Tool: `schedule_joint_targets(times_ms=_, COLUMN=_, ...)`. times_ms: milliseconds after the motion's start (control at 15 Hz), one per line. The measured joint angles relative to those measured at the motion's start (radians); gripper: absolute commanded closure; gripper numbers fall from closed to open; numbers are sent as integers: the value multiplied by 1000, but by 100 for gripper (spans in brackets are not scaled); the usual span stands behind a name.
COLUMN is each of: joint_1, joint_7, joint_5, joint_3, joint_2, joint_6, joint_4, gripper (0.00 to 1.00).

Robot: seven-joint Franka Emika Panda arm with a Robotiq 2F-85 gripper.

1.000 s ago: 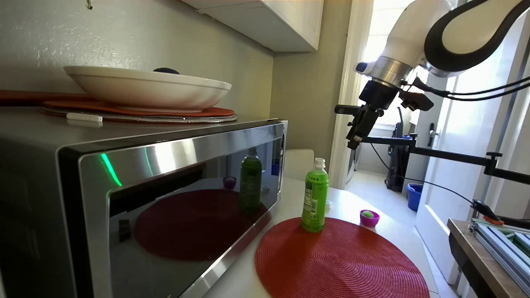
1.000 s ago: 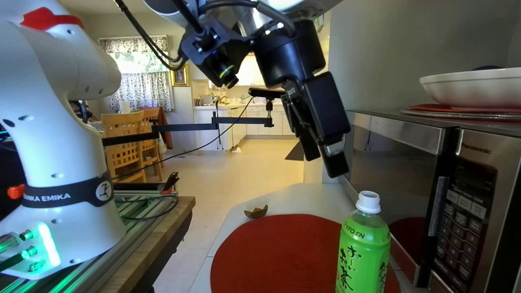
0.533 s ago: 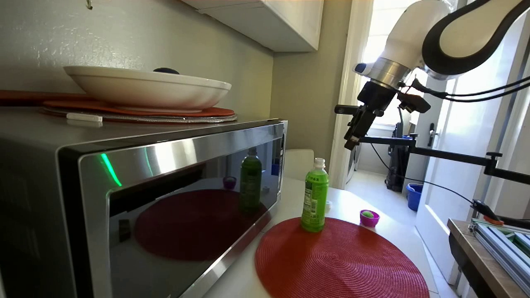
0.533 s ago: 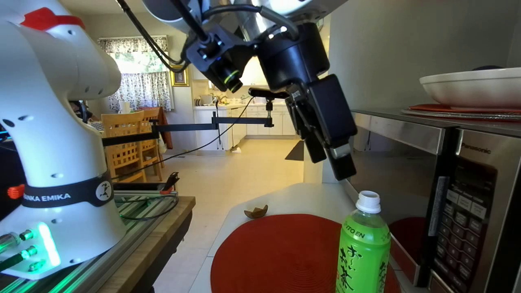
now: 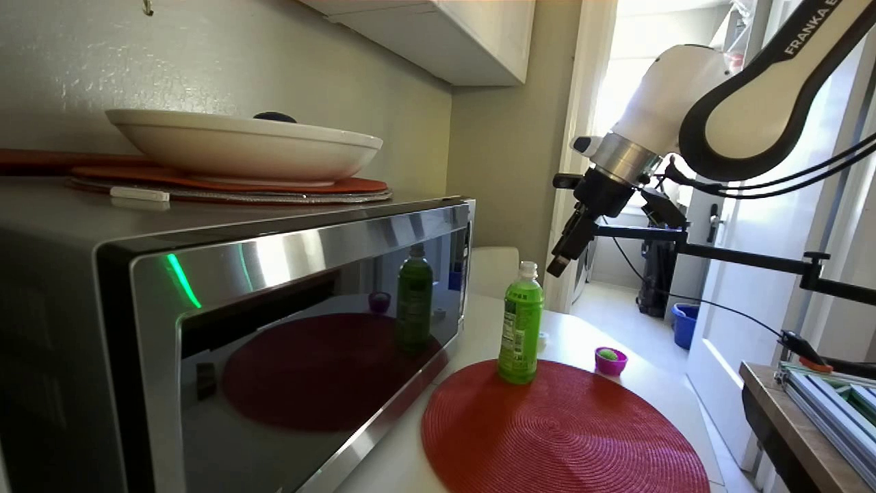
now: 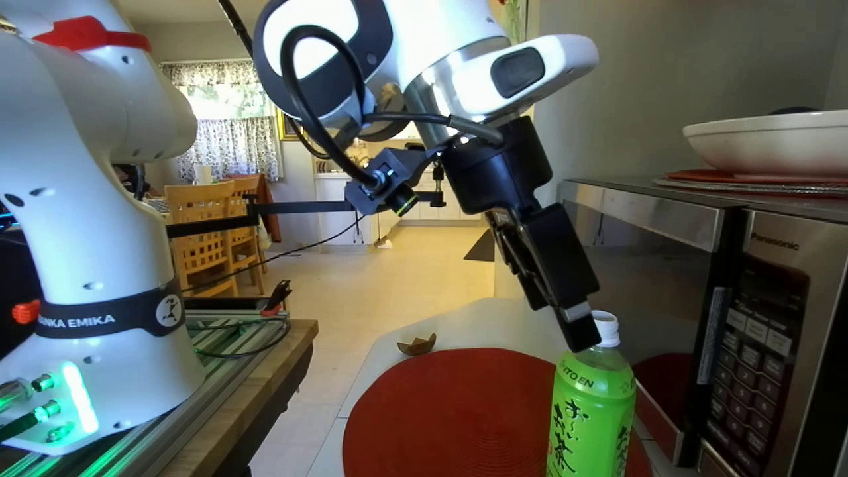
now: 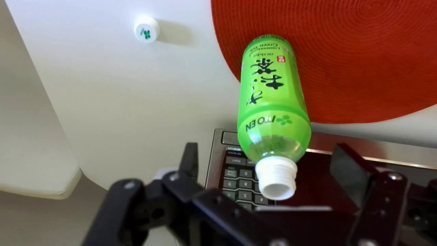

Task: Place the green bottle on the microwave

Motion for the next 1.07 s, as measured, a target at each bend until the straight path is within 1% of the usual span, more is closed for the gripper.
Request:
schedule_joint_targets(times_ms=333, joint_1=34, joint_7=11, joint_5=23, joint_3=0, joint_2=50, joint_6=103, joint_4=1, gripper=0)
schedule_joint_targets(times_ms=600, joint_1=60, joint_7=32, joint_5=26, joint_3=0, joint_2=70, joint_6=147, joint_4=1, gripper=0)
schedule_joint_targets(times_ms=733, joint_1=61, joint_7=34, joint_5=26, joint_3=0, joint_2=80, joint_6=166, joint_4=1, gripper=0)
schedule_joint_targets(times_ms=1067, joint_1=31, joint_7=38, joint_5=26, joint_3=26, joint_2=104, joint_6=207, joint_4=1, gripper=0)
